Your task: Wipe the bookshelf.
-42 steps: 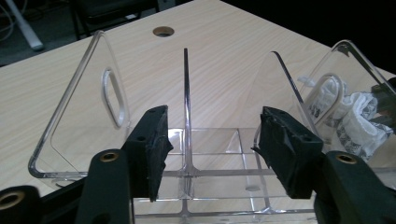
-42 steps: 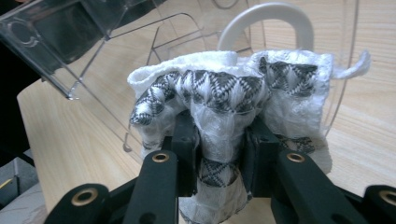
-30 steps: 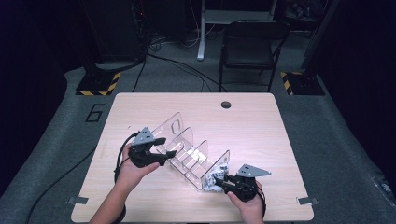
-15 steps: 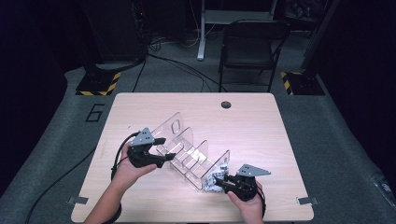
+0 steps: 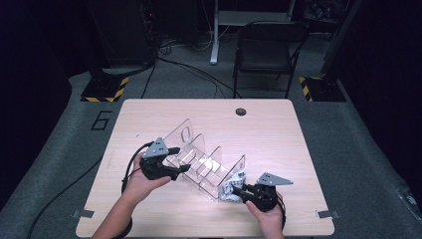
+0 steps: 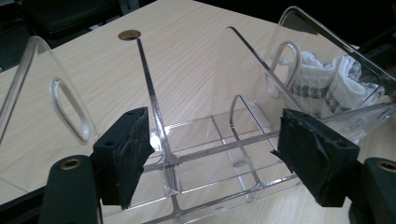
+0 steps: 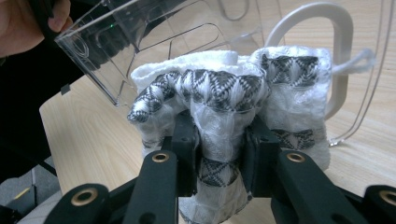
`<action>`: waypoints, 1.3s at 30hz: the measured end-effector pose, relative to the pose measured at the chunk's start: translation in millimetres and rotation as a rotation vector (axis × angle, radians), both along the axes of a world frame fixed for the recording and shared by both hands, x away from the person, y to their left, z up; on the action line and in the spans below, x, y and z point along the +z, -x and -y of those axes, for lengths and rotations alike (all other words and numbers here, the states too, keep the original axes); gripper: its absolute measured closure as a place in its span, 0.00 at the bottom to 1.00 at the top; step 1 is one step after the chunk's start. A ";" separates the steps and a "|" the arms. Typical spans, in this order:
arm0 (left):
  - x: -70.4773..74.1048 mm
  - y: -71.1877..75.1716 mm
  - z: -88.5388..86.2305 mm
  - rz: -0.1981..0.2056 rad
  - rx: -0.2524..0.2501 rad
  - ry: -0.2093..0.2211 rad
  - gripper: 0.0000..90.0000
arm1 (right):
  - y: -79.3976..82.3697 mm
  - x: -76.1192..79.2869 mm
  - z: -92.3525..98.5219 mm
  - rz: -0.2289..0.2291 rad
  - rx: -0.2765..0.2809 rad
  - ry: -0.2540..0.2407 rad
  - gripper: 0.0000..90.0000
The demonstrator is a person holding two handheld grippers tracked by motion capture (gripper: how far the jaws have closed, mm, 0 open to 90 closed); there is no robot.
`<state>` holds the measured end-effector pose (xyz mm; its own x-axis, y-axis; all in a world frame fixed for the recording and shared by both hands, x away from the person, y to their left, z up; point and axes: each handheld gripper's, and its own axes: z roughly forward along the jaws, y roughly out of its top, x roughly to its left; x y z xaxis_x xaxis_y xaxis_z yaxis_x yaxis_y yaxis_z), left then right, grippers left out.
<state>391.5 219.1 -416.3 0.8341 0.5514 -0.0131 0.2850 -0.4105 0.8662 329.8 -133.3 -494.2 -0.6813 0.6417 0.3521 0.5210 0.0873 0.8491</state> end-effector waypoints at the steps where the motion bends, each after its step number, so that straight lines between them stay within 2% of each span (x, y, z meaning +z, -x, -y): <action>1: -0.3 0.3 1.9 -0.001 0.000 -0.003 0.28 | -0.7 -0.3 1.7 0.001 -0.006 -0.003 0.78; 4: 0.7 -0.6 3.6 -0.001 0.006 -0.014 0.30 | -0.7 -0.9 3.5 -0.009 -0.008 -0.010 0.78; 6: 1.5 -2.0 3.4 -0.012 0.014 -0.004 0.34 | -0.9 -1.1 4.3 -0.010 -0.009 -0.008 0.78; 11: 2.9 -2.4 6.3 -0.004 0.040 -0.014 0.42 | -2.1 -0.2 7.6 -0.004 -0.020 -0.013 0.78; 13: 2.7 -1.7 7.0 -0.002 0.039 -0.010 0.45 | -1.7 0.8 9.6 -0.016 -0.033 -0.017 0.77; 16: 1.8 1.2 8.4 0.003 0.047 -0.003 0.48 | -3.2 0.7 11.8 0.009 -0.032 -0.014 0.78; 17: 1.4 1.6 8.9 0.017 0.055 -0.003 0.49 | -3.1 1.2 12.4 0.012 -0.035 -0.014 0.78; 25: 2.8 10.7 14.0 0.013 0.074 -0.014 0.56 | -2.9 6.6 19.5 0.036 -0.055 -0.032 0.78; 30: 1.1 18.2 17.5 0.014 0.062 -0.022 0.55 | -4.3 5.2 24.2 0.025 -0.073 -0.038 0.77; 32: 0.6 20.2 17.2 -0.003 0.047 -0.022 0.55 | -5.0 5.2 25.5 0.033 -0.079 -0.035 0.77; 36: -0.1 19.7 18.1 0.008 0.044 -0.031 0.53 | -5.5 5.0 26.9 0.032 -0.083 -0.036 0.77; 39: -1.0 16.7 20.6 -0.014 0.029 -0.052 0.46 | -5.7 4.9 26.9 0.032 -0.084 -0.036 0.77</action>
<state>374.9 198.4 -417.2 0.8177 0.5757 0.0043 0.3097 -0.4461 0.8397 335.5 -160.2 -489.3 -0.6372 0.6843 0.3545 0.4976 0.0140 0.8673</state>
